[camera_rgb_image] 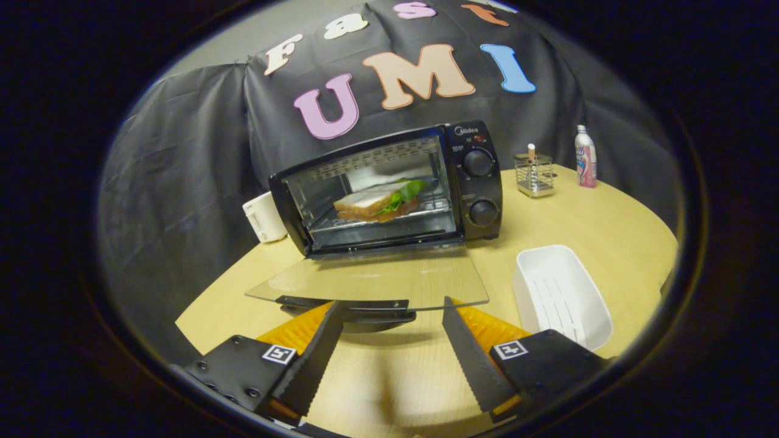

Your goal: Open the toaster oven, put the food inside, and close the toaster oven door.

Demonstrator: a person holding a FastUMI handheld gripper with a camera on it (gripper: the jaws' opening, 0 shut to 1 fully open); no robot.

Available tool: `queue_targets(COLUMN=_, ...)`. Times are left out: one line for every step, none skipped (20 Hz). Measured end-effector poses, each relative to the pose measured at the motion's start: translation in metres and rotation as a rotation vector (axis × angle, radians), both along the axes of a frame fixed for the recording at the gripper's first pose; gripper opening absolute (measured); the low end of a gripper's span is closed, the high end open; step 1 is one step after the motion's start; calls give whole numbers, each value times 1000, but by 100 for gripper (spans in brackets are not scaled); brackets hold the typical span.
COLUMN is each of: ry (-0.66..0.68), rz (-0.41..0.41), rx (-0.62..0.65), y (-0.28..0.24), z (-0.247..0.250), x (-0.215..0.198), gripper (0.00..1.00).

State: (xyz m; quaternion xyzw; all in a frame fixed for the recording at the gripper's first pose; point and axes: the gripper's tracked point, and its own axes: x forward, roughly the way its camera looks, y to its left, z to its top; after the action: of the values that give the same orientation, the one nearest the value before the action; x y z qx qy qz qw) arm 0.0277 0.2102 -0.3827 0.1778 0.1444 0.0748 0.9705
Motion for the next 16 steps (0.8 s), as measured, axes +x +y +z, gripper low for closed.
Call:
queue_targets(ry=-21, rz=-4, rx=6, y=-1, z=8, x=1, gripper=100)
queue_targets(ry=-49, rz=-14, rx=12, y=-4, z=19, x=4, gripper=100)
queue_targets(ry=-81, rz=-22, rx=17, y=-6, z=31, x=7, gripper=100)
queue_targets(ry=-114, rz=-28, rx=11, y=-6, z=42, x=12, gripper=100)
queue_targets(ry=-141, rz=-33, rx=0, y=-7, z=53, x=15, gripper=100)
queue_targets(ry=-163, rz=-38, rx=-14, y=-9, z=64, x=20, gripper=100)
queue_targets(ry=-183, rz=-45, rx=-22, y=-9, z=71, x=25, gripper=100)
queue_targets(ry=-198, rz=-51, rx=-25, y=-9, z=78, x=29, gripper=100)
queue_targets(ry=-206, rz=-55, rx=-24, y=-11, z=84, x=34, gripper=100)
queue_targets(ry=-217, rz=-60, rx=-14, y=-11, z=89, x=40, gripper=100)
queue_targets(ry=-222, rz=-58, rx=4, y=-11, z=94, x=46, gripper=100)
queue_targets(ry=-220, rz=-51, rx=26, y=-10, z=98, x=50, gripper=100)
queue_targets(ry=-222, rz=-46, rx=46, y=-9, z=101, x=55, gripper=100)
queue_targets(ry=-231, rz=-48, rx=58, y=-10, z=107, x=61, gripper=100)
queue_targets(ry=-236, rz=-49, rx=64, y=-11, z=111, x=67, gripper=100)
queue_targets(ry=-244, rz=-55, rx=67, y=-12, z=115, x=72, gripper=100)
